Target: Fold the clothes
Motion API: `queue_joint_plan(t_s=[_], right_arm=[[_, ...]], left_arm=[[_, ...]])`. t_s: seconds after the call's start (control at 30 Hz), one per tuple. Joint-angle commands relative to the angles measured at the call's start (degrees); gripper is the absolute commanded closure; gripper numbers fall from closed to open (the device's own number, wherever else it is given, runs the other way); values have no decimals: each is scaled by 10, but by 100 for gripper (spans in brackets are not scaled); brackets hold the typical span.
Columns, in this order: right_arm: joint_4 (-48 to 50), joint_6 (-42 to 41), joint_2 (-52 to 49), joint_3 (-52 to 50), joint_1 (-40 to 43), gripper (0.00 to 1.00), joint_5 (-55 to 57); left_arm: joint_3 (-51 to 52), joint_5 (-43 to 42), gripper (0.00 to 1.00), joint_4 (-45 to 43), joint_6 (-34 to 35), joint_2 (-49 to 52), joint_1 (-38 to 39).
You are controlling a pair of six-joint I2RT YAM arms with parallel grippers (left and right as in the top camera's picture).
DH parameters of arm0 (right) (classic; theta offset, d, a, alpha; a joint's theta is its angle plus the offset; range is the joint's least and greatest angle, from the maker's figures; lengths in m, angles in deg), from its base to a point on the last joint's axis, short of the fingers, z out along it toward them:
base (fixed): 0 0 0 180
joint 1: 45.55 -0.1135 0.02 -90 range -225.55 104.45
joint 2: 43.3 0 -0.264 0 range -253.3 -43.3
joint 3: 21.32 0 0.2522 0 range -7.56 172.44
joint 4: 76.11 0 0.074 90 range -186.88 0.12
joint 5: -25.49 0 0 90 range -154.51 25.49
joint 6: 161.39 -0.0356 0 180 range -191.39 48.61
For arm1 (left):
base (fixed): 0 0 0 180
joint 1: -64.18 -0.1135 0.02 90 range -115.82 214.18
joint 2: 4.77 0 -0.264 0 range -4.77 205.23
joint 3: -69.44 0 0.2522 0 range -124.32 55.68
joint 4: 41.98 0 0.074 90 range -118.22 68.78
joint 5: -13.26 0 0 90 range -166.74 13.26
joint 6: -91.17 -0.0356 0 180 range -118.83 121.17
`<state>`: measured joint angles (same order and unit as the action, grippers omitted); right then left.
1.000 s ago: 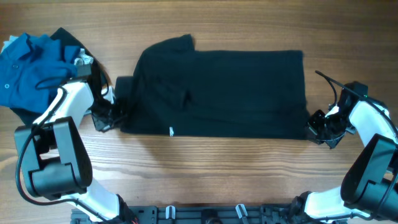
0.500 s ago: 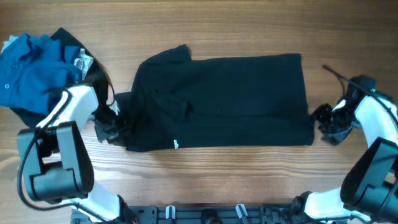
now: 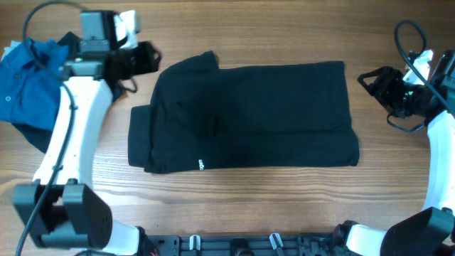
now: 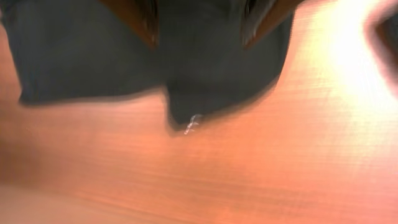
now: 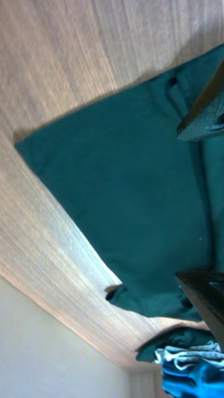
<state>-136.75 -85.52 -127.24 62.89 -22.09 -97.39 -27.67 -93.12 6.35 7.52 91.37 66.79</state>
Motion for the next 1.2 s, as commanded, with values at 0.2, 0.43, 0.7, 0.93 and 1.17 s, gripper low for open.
queue_joint_plan(t_s=[0.2, 0.43, 0.7, 0.93, 1.17], right_arm=[[-17, 22, -10, 3, -8, 32, 42], [-38, 21, -10, 2, -8, 32, 77], [-35, 21, -10, -15, -8, 32, 76], [-38, 21, -10, -16, -8, 32, 76], [-37, 22, -10, -16, -8, 32, 77]], left_arm=[[-6, 21, 53, -245, -106, 244, 94], [-6, 49, 33, -354, -106, 335, 95], [-19, 75, 96, -349, -90, 319, 93], [-22, 165, 96, -275, -85, 198, 92], [-22, 164, 96, -81, -83, 162, 92]])
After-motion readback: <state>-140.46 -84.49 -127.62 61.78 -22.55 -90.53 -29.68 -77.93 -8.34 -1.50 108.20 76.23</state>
